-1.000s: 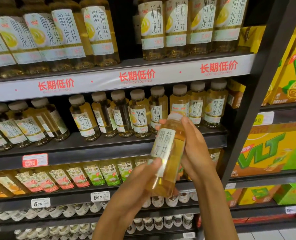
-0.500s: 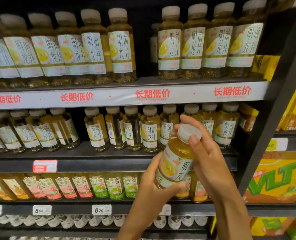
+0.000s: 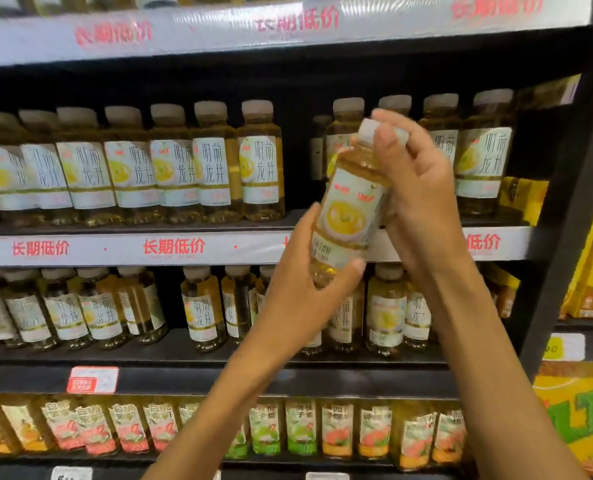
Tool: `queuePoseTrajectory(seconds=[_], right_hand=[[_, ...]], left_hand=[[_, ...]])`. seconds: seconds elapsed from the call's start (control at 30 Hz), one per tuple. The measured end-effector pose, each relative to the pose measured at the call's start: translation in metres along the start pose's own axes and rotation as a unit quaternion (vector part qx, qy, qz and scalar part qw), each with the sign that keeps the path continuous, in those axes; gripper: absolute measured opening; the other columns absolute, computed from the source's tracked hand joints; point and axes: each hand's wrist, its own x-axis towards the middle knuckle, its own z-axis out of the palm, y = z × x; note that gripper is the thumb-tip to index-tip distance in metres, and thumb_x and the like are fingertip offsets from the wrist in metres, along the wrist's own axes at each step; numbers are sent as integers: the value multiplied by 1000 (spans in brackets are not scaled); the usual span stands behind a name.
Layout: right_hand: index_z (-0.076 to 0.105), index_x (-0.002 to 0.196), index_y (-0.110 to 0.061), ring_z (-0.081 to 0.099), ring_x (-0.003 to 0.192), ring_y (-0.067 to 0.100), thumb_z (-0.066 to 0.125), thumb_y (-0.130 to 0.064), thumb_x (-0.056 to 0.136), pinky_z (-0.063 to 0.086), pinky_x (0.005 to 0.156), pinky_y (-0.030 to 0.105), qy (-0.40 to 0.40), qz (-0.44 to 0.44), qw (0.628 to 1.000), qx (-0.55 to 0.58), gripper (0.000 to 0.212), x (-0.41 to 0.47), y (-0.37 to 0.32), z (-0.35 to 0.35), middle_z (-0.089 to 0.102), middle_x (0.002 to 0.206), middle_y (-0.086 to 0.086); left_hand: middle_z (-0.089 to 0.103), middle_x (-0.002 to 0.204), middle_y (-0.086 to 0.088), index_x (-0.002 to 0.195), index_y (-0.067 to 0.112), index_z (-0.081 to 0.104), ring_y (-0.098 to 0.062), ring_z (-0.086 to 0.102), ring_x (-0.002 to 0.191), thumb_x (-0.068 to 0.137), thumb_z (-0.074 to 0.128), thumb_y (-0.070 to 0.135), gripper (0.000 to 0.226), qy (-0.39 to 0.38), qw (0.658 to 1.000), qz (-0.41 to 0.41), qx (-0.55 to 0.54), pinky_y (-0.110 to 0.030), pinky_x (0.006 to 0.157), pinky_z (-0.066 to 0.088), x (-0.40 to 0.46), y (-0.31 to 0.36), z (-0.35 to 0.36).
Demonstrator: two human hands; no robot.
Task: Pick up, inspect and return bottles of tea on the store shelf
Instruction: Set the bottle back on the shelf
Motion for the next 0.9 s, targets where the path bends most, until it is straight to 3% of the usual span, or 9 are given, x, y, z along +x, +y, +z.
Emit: queuePoseTrajectory(seconds=[0.13,0.27,0.4,0.6,0.73,0.9], right_hand=[[49,122,-11,67,99,14,53,-16,98,55,85,28,-25,-38,997,-56,26,35,-8,9,69,101,-1],[44,122,-11,67,96,8,55,-16,97,54,83,24,-34,-38,993,-109,28,55,5,15,67,104,1],[50,115,-7,65,92,14,55,-18,97,56,82,31,-20,-46,985,-163,22,70,18,18,65,98,5],[61,117,-10,55,112,19,57,-26,96,48,95,41,-21,-106,936,-334,27,85,28,13,61,116,5],[58,127,-18,48,123,21,59,-34,93,45,99,44,-54,-92,911,-399,37,92,30,3,60,125,-3],[55,129,-23,42,126,23,56,-45,93,40,102,45,-25,-99,863,-495,43,97,38,6,59,128,-1]], left_hand=[[54,133,2,140,18,45,-3,54,119,86,69,21,59,62,995,44,63,-14,95,47,32,7,-14],[60,129,-2,135,10,50,-8,58,116,83,73,14,56,113,992,32,51,-25,99,48,52,3,-17],[61,126,-2,133,10,51,-10,59,113,83,73,14,55,146,988,19,40,-32,98,51,58,-5,-14],[58,130,0,136,13,48,-12,57,116,85,72,22,57,176,980,3,93,-37,98,50,64,-12,-15],[53,131,0,136,14,47,-16,50,121,86,69,30,58,185,961,21,206,-40,99,46,67,-12,-19],[48,128,-4,138,14,41,-19,51,116,86,70,22,60,203,935,68,281,-38,93,50,69,-8,-14]])
